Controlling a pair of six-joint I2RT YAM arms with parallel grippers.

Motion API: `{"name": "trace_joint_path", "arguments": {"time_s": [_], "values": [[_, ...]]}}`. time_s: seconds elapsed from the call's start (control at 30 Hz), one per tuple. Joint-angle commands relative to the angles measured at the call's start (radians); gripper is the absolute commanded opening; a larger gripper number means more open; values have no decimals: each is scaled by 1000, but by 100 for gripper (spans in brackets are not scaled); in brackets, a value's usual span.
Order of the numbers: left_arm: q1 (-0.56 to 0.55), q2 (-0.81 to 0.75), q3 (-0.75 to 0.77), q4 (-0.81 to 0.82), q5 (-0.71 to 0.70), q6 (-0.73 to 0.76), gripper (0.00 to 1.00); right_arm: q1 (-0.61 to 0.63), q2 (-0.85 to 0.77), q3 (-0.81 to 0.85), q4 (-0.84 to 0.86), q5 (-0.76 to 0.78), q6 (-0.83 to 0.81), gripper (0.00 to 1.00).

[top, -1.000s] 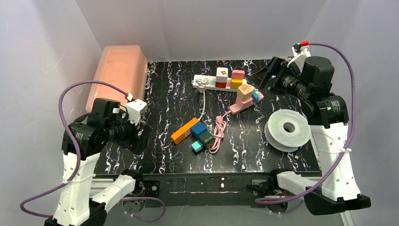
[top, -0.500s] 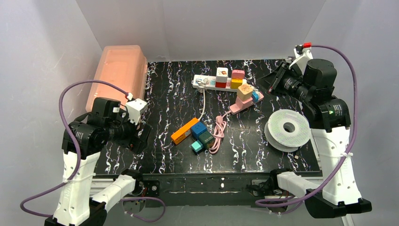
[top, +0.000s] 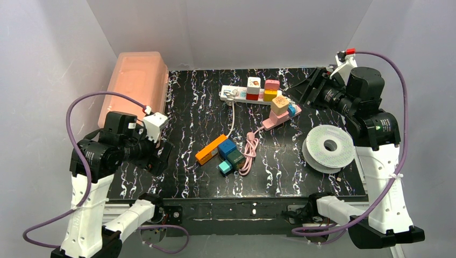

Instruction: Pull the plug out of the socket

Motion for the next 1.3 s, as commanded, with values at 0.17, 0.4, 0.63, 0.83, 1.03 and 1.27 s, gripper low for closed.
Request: {"name": "trace_joint_path", "arguments": {"time_s": [0.17,0.4,0.63,0.83,1.03,1.27], "values": [[6,6,20,-264,15,11,98,-3,-4,26,18,-9,-8,72],[7,19,20,-257,22,7,98,-4,-2,36,13,2,-5,72],[7,27,29,-253,27,4,98,-3,10,65,-12,4,-13,72],[7,23,30,-251,24,8,98,-3,12,67,-10,17,-13,72],[6,23,19,-248,26,8,98,-3,15,66,-8,10,-12,72],[6,22,19,-247,28,5,98,-4,20,74,-19,20,-12,72]]}}
